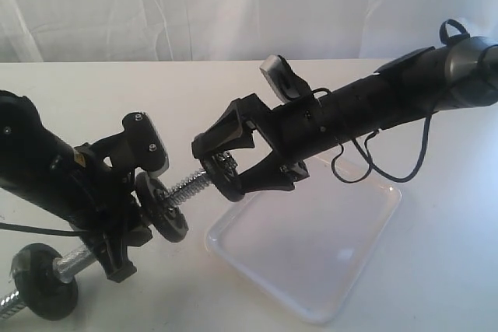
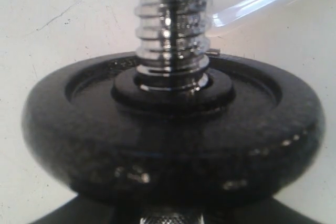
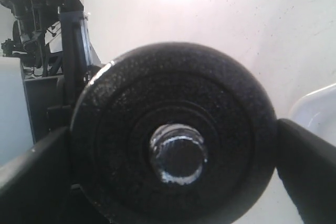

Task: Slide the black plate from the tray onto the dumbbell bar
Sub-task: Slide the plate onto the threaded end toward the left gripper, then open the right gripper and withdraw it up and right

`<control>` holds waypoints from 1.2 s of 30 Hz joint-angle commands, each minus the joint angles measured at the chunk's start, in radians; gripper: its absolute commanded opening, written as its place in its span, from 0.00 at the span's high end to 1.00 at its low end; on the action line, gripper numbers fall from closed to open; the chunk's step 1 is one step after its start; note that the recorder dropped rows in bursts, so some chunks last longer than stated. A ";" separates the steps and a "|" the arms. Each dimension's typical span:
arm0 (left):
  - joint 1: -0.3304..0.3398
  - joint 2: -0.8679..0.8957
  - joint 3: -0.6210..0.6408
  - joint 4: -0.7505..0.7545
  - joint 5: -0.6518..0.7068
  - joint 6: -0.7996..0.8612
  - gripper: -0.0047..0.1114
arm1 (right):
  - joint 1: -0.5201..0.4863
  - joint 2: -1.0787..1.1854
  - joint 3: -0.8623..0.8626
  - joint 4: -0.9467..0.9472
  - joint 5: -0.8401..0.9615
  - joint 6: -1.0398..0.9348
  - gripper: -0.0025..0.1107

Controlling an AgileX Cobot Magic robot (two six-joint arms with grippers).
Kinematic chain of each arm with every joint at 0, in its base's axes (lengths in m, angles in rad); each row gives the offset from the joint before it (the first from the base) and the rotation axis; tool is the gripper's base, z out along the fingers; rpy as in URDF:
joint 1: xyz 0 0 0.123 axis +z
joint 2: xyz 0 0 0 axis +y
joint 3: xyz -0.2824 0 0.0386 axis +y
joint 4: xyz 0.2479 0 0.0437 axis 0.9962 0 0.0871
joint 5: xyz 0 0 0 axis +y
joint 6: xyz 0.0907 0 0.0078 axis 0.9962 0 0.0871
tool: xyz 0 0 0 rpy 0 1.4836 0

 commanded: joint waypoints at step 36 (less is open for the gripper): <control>-0.005 -0.045 -0.026 -0.058 -0.074 -0.020 0.96 | 0.136 -0.015 -0.003 0.014 0.070 -0.085 0.05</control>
